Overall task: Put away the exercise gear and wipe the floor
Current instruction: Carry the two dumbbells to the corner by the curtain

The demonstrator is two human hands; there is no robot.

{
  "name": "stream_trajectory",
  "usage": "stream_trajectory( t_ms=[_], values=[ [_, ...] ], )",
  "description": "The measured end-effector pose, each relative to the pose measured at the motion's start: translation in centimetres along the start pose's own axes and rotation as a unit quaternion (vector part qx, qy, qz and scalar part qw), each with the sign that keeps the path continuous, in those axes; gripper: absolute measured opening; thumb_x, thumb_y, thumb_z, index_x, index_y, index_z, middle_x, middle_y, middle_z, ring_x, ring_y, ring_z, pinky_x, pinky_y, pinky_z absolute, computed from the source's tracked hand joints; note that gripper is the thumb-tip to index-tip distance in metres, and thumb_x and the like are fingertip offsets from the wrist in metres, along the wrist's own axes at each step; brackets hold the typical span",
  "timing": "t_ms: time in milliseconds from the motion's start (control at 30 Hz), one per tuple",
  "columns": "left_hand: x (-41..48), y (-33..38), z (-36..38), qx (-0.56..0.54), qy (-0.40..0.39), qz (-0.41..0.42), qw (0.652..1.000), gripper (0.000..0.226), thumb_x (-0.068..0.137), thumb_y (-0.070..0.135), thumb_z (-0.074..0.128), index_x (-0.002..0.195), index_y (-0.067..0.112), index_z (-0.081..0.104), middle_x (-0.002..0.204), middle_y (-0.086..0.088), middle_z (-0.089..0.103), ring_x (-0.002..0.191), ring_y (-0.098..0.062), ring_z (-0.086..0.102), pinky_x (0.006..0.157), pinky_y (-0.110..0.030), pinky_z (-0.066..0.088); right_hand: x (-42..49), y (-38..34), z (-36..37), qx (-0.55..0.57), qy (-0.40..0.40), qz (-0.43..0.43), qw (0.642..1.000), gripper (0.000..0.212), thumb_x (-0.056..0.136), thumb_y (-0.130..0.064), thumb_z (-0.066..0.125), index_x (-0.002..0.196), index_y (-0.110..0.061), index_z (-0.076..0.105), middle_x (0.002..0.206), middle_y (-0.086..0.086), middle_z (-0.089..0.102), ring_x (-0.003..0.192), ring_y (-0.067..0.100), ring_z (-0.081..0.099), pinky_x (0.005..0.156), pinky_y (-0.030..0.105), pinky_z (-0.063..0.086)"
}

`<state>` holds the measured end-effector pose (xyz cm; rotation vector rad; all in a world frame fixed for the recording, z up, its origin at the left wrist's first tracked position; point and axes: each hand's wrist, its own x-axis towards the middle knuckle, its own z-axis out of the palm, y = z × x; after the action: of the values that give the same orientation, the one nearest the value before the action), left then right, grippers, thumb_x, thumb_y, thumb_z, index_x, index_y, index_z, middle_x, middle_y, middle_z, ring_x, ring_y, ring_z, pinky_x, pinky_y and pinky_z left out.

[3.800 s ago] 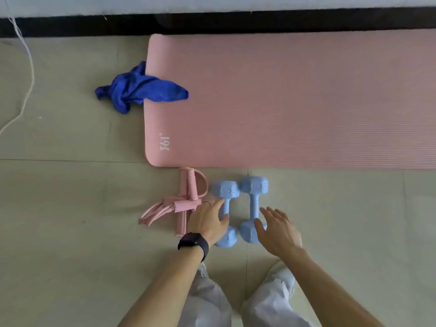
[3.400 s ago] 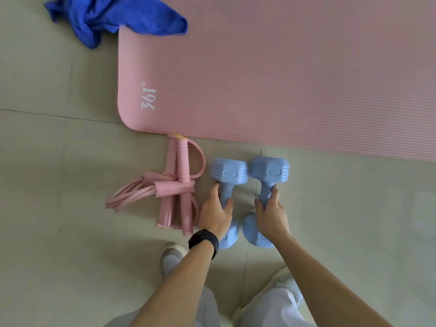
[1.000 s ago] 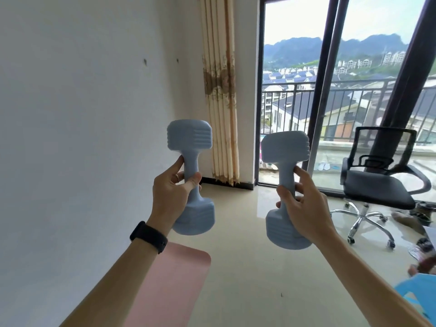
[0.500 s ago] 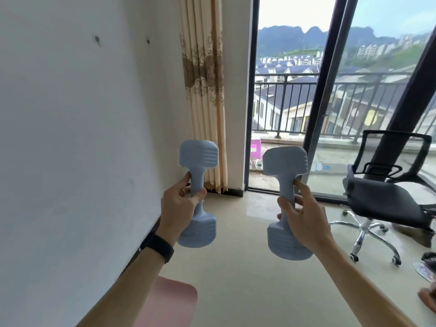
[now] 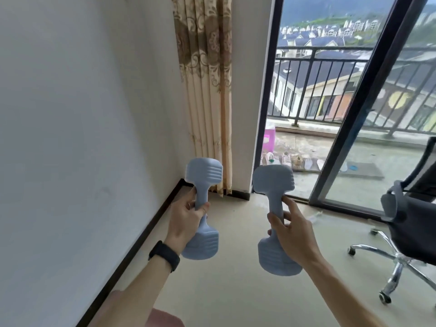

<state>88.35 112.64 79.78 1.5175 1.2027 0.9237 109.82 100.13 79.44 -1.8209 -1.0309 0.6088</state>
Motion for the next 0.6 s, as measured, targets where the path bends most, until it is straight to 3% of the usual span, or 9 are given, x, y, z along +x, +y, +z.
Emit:
stream_trajectory(
  t_ms=[100,233,433,600],
  values=[
    [6.5,-1.5,2.3,0.021,0.006,-0.045,0.999,0.008,0.087,0.019,0.073,0.089,0.012,0.070,0.076,-0.014,0.070,0.076,-0.032,0.068,0.073,-0.046,0.056,6.9,1.3,1.0,-0.011,-0.020,0.019,1.000,0.032,0.098,-0.020,0.058,0.125,-0.035,0.048,0.087,-0.004,0.072,0.061,0.010,0.071,0.072,0.038,0.057],
    [14.3,-3.8,4.9,0.045,-0.021,-0.070,0.996,0.017,0.087,0.016,0.072,0.086,0.032,0.066,0.074,-0.013,0.067,0.069,-0.030,0.066,0.070,-0.044,0.057,15.4,3.5,3.0,-0.017,-0.047,0.053,0.997,0.032,0.098,-0.019,0.058,0.124,-0.034,0.048,0.087,-0.004,0.071,0.061,0.012,0.071,0.073,0.040,0.058],
    [28.6,-8.6,9.0,0.067,-0.052,-0.118,0.989,0.021,0.083,0.018,0.074,0.079,0.038,0.068,0.073,-0.010,0.068,0.063,-0.017,0.061,0.071,-0.048,0.055,28.8,7.8,7.9,-0.021,-0.057,0.119,0.991,0.037,0.097,-0.020,0.058,0.132,-0.029,0.048,0.088,-0.003,0.072,0.062,0.013,0.071,0.072,0.042,0.059],
    [39.8,-11.8,12.4,0.109,-0.092,-0.159,0.977,0.014,0.077,0.027,0.073,0.080,0.040,0.067,0.072,-0.002,0.070,0.073,-0.025,0.067,0.074,-0.048,0.058,38.7,10.8,11.2,-0.025,-0.060,0.185,0.981,0.039,0.096,-0.022,0.056,0.134,-0.027,0.046,0.087,-0.001,0.073,0.061,0.013,0.071,0.072,0.041,0.057]
  ],
)
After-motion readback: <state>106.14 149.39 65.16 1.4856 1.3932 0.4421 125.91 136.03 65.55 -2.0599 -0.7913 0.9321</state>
